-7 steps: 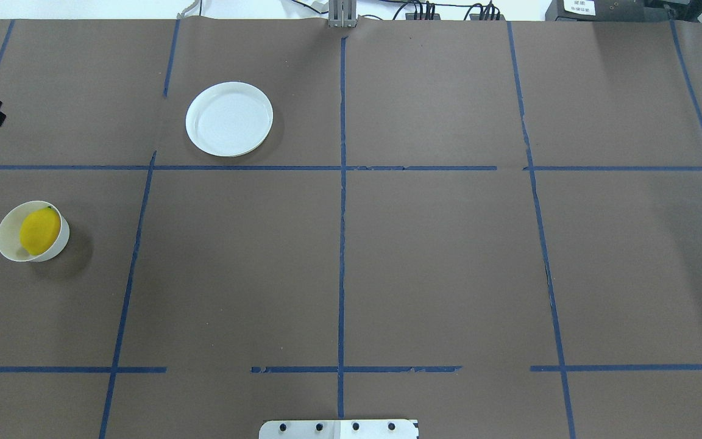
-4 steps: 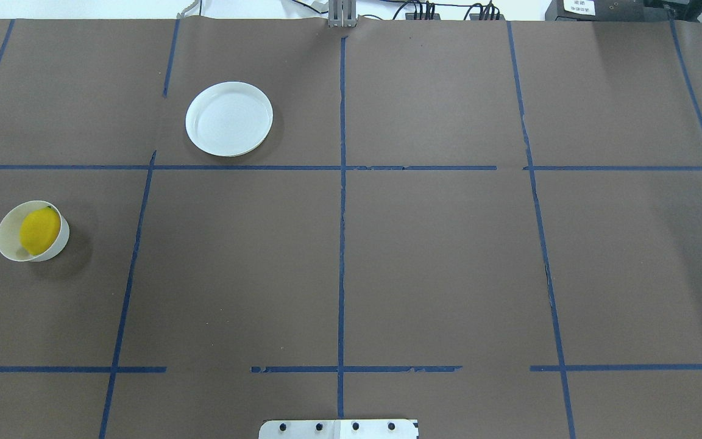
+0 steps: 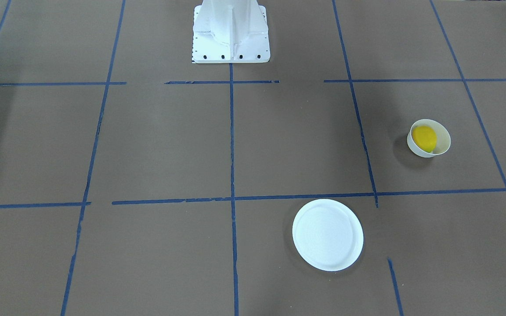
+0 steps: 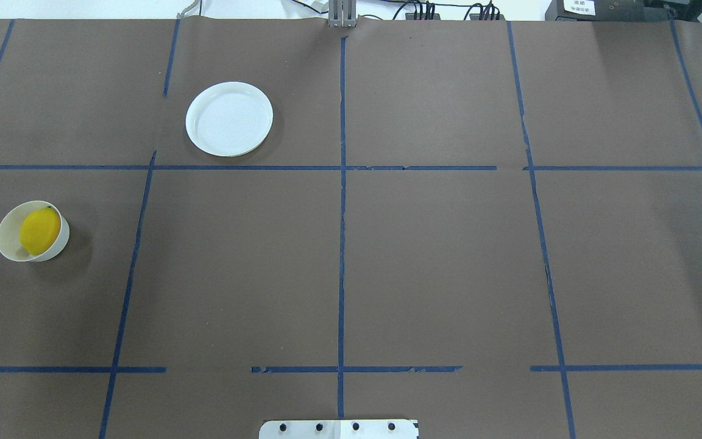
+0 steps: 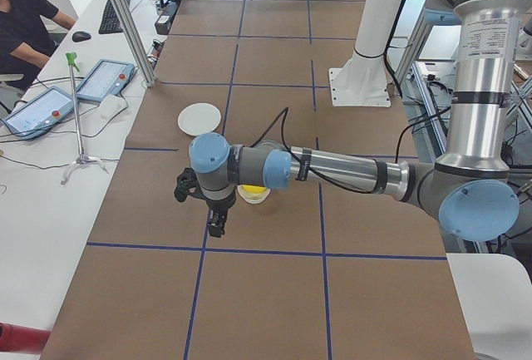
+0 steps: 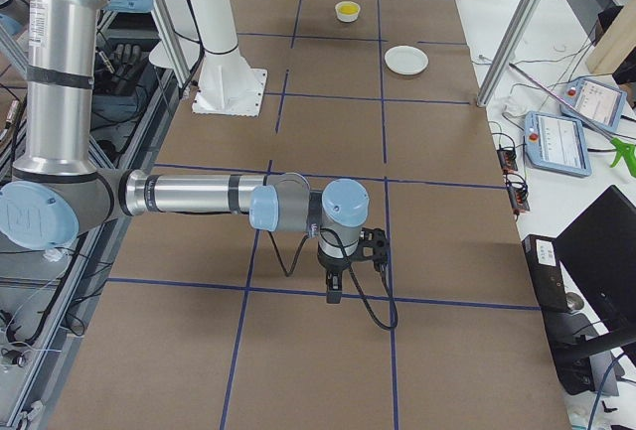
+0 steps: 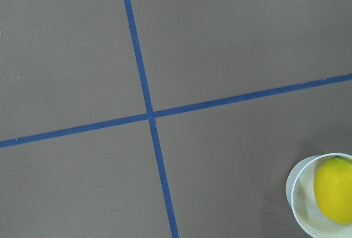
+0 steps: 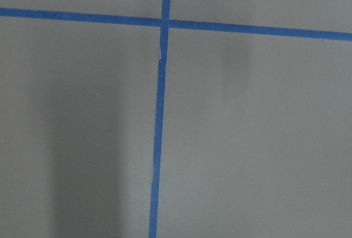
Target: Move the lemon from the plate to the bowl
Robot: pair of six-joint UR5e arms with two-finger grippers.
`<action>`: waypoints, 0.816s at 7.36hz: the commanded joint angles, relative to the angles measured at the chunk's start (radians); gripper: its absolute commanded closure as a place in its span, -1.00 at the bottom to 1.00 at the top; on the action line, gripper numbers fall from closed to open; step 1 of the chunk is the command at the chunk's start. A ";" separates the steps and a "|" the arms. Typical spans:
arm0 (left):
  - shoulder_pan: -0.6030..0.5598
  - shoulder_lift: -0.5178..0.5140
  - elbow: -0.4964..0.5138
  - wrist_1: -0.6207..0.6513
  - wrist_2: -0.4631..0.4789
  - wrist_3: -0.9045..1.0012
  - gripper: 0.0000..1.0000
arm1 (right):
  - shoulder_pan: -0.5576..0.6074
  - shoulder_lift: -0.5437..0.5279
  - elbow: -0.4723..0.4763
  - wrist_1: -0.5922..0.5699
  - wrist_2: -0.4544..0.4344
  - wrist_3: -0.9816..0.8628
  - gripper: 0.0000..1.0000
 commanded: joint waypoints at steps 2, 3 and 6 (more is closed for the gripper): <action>-0.049 0.029 0.043 0.001 0.002 0.009 -1.00 | 0.000 0.000 0.000 0.000 0.000 0.000 -1.00; -0.051 0.039 0.048 0.000 0.002 0.007 -1.00 | 0.000 0.000 0.000 0.000 0.000 0.000 -1.00; -0.051 0.063 0.048 -0.026 0.004 0.006 -1.00 | 0.000 0.000 0.000 0.000 0.000 0.000 -1.00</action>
